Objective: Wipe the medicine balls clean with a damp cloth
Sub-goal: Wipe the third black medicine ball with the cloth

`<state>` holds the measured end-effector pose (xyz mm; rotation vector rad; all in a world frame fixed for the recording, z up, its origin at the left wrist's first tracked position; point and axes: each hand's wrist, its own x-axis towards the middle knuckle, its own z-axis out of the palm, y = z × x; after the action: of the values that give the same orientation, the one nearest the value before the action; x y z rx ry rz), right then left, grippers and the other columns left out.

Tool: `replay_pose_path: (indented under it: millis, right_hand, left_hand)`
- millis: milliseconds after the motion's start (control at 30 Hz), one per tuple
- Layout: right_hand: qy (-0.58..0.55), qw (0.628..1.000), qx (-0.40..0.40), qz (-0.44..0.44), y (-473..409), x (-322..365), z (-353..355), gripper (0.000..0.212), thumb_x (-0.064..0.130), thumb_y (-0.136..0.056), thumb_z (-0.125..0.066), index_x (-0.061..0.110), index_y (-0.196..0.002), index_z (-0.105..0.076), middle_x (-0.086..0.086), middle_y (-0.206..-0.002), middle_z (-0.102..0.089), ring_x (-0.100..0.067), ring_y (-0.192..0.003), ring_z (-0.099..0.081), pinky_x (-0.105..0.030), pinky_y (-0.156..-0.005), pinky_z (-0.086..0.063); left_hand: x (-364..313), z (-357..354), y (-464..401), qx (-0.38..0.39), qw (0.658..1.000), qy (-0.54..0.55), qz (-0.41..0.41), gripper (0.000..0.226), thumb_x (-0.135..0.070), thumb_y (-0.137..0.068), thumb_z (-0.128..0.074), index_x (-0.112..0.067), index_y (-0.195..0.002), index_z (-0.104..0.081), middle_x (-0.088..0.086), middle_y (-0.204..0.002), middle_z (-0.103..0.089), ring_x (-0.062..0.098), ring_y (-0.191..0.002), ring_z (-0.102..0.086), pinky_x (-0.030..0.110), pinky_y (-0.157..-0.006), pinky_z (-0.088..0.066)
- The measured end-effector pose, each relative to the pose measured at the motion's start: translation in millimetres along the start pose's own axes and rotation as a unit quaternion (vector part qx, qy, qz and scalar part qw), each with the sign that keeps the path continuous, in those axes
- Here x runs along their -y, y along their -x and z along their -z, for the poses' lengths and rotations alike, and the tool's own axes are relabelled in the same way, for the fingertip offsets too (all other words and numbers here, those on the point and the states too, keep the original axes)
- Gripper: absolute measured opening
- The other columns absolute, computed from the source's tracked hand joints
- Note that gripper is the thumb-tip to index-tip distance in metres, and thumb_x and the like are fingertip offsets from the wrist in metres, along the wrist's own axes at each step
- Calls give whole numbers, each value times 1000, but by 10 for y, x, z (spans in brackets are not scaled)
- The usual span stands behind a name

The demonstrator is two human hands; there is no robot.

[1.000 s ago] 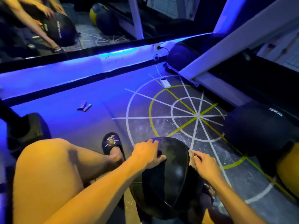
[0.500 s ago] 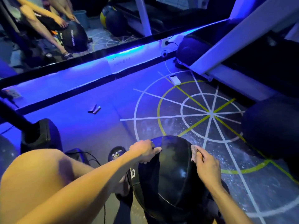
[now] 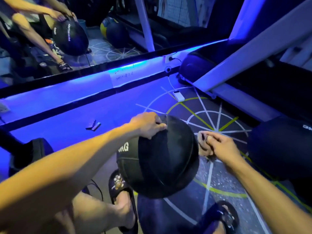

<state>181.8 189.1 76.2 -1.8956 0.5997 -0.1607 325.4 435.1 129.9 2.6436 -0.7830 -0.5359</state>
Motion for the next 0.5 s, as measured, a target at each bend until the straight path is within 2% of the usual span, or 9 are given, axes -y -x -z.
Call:
replay_pose_path:
  millis: [100,200,267,300,333,367,400,433,500]
  right_hand:
    - [-16,999,23,23,-404,472,-49,29,7,-105,-51,21,-110,-76,10,-61,-69,-4,-51,-60,-20,-50,-47]
    - [-44,996,67,37,-827,691,-211,31,0,-105,-46,14,-101,-74,-5,-62,-60,-6,-44,-49,-15,-43,-39]
    - [-68,994,85,27,-1108,661,-400,31,-3,-105,-43,6,-101,-72,-13,-70,-55,-7,-42,-45,-16,-41,-37]
    - [-74,993,93,21,-1254,581,-503,30,-5,-105,-42,4,-99,-70,-12,-69,-55,-6,-41,-44,-15,-41,-37]
    - [-75,992,98,15,-1400,486,-631,30,-7,-104,-41,2,-97,-68,-10,-64,-56,-5,-39,-43,-14,-40,-36]
    - [-78,992,99,6,-1537,372,-769,29,-8,-104,-40,0,-97,-68,-4,-56,-56,-5,-38,-41,-14,-40,-34]
    - [-83,991,102,-8,-1679,232,-925,28,-8,-104,-40,-3,-101,-68,2,-51,-56,-5,-38,-41,-14,-39,-34]
    - [-86,991,100,-19,-1821,65,-1102,27,-7,-105,-42,-4,-106,-68,6,-51,-58,-6,-39,-44,-14,-40,-35]
    - [-68,994,84,-13,-2058,-253,-1444,27,-1,-104,-50,8,-115,-72,14,-65,-69,-5,-51,-60,-12,-49,-43]
  left_hand:
    - [416,359,-269,-20,1000,4,21,44,-52,-103,-53,-33,-64,-56,-2,-61,-68,20,-78,-69,37,-84,-55]
    - [903,508,-609,-59,998,5,28,36,-50,-103,-54,-26,-80,-68,-12,-67,-59,28,-91,-67,34,-74,-46]
    - [1209,510,-879,-95,995,1,20,36,-47,-104,-54,-19,-96,-75,-2,-86,-70,31,-106,-65,34,-76,-41]
    - [1343,491,-999,-117,993,10,14,35,-46,-104,-54,-23,-89,-74,6,-99,-73,31,-109,-62,35,-78,-41]
    - [1483,449,-1112,-135,990,25,12,38,-49,-104,-54,-25,-78,-68,10,-100,-70,30,-104,-60,36,-77,-41]
    - [1597,390,-1192,-150,988,38,4,46,-56,-101,-51,-27,-67,-58,8,-89,-66,27,-89,-58,36,-72,-39]
    - [1714,288,-1264,-159,986,44,0,53,-65,-97,-46,-23,-64,-51,4,-71,-55,20,-72,-52,36,-66,-35]
    - [1873,152,-1316,-161,986,45,-4,58,-68,-93,-42,-18,-65,-46,1,-64,-44,13,-63,-45,35,-61,-31]
    - [2196,-164,-1327,-155,986,57,-1,60,-68,-93,-41,-14,-68,-44,-6,-62,-38,6,-57,-39,32,-58,-30]
